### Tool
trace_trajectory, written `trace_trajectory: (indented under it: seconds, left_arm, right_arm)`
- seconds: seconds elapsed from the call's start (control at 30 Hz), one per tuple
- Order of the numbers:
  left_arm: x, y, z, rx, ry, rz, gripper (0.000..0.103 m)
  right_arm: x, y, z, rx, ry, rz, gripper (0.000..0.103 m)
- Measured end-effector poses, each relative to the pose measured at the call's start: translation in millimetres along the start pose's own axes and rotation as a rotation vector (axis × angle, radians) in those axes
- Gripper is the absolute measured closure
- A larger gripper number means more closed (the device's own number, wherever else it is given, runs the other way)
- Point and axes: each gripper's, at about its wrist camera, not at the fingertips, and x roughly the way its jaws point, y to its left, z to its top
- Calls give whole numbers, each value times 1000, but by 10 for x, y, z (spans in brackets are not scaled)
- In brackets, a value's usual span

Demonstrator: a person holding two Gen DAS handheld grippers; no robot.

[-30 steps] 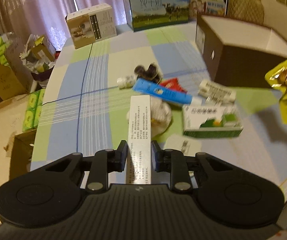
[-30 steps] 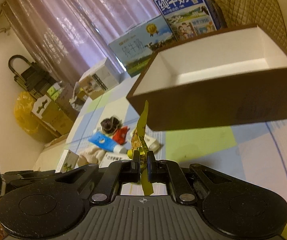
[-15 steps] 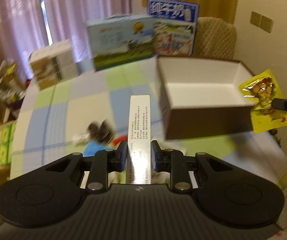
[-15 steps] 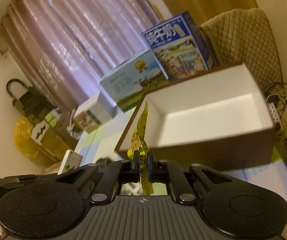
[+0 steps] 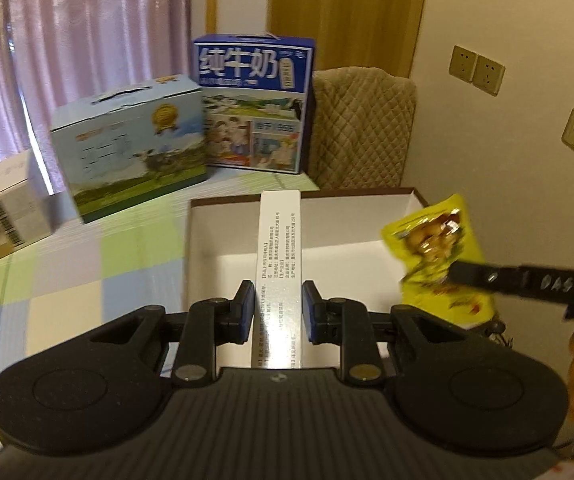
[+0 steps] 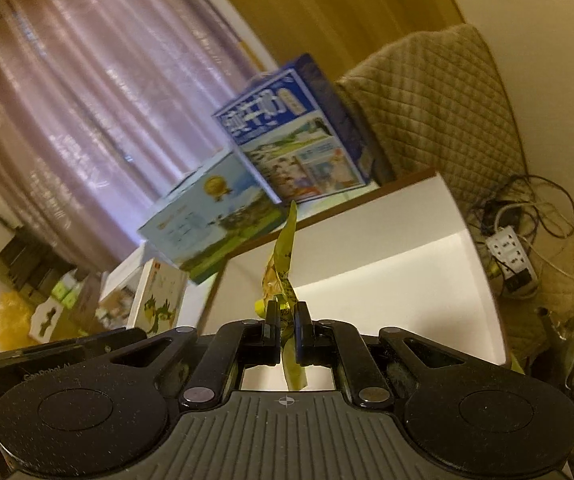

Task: Organize objects
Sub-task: 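Lower both held items into the brown box and open both tools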

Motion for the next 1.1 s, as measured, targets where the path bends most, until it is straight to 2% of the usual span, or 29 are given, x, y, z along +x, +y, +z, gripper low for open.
trace_trajectory:
  seconds: [0.23,0.4,0.63,0.83,1.0,1.1]
  left_arm:
    - [573,-283,125,-19,82,5,81]
    - [921,-422,44,-45,159,-4,81]
    - [1219,-556,-48,-71,210,-24,82]
    - [1246,-542,-142,-45,225,-7,72]
    - [1185,-414,-167,-52,224,11,60]
    - [1122,-350,-161,-51,219,10,55]
  right_arm:
    - [272,-298,40,71,53,-70,101]
    - [428,-497,-22,109,98,-106,101]
    - [489,-620,-70,131,121,-130,101]
    - [505,-651,-67,136,136,-146,101]
    - [526,-640,-49,142,146,-156,100]
    - [525,-614,-35,148,124,-149,100]
